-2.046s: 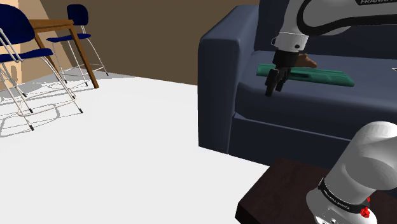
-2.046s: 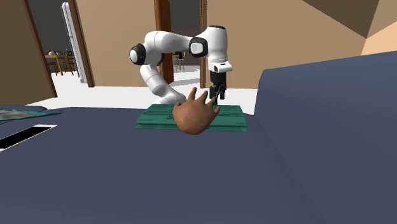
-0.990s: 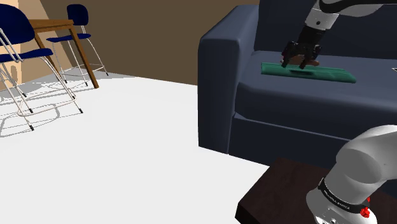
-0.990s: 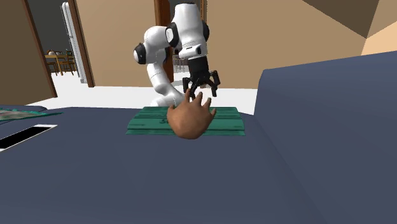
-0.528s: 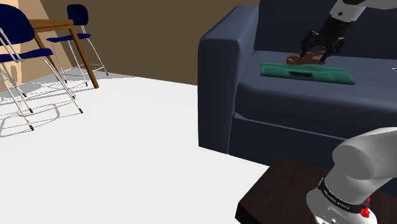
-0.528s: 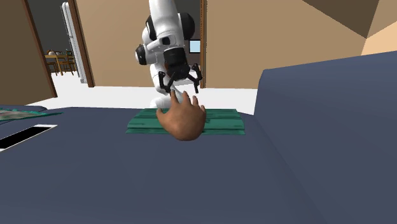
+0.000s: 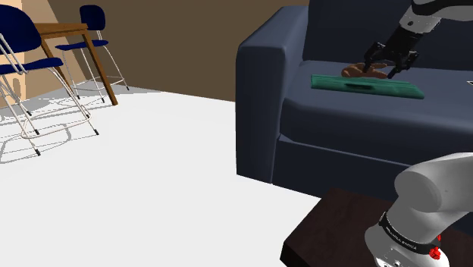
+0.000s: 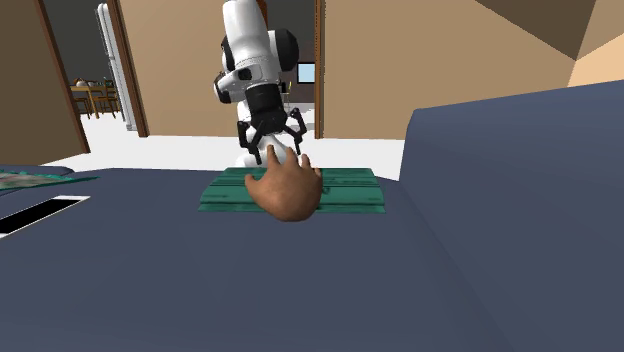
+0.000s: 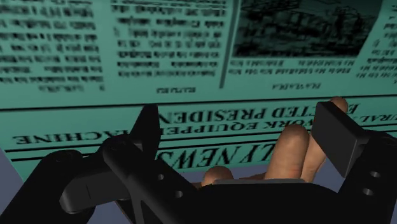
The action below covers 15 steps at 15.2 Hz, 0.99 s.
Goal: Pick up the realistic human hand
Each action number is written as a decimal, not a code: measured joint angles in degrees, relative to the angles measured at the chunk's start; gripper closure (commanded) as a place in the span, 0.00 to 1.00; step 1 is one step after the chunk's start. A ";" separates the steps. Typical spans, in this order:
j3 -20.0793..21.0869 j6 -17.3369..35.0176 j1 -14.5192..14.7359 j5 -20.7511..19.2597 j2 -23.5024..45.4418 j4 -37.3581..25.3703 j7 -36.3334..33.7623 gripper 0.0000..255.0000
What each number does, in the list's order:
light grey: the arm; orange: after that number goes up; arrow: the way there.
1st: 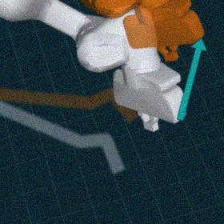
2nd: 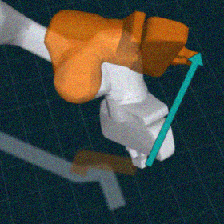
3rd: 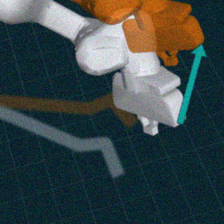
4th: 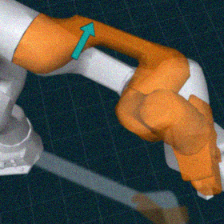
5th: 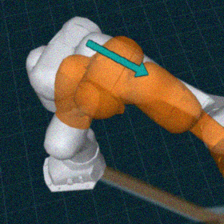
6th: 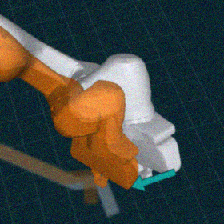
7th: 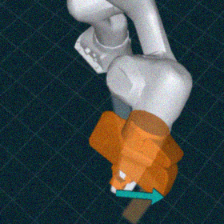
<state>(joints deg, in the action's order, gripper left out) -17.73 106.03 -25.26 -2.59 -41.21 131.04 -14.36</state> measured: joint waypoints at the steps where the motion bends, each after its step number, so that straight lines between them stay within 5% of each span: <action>1: -0.07 0.84 -0.10 -0.09 -0.26 1.10 0.04 0.00; 2: -0.20 1.28 -0.16 -0.16 -0.33 1.62 0.17 0.00; 3: -0.22 1.59 -0.19 -0.19 -0.43 2.00 0.18 1.00; 15: -0.13 1.11 -0.11 -0.09 -0.17 1.26 0.15 1.00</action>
<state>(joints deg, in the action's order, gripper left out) -17.86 107.15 -25.37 -2.68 -41.37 132.30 -14.21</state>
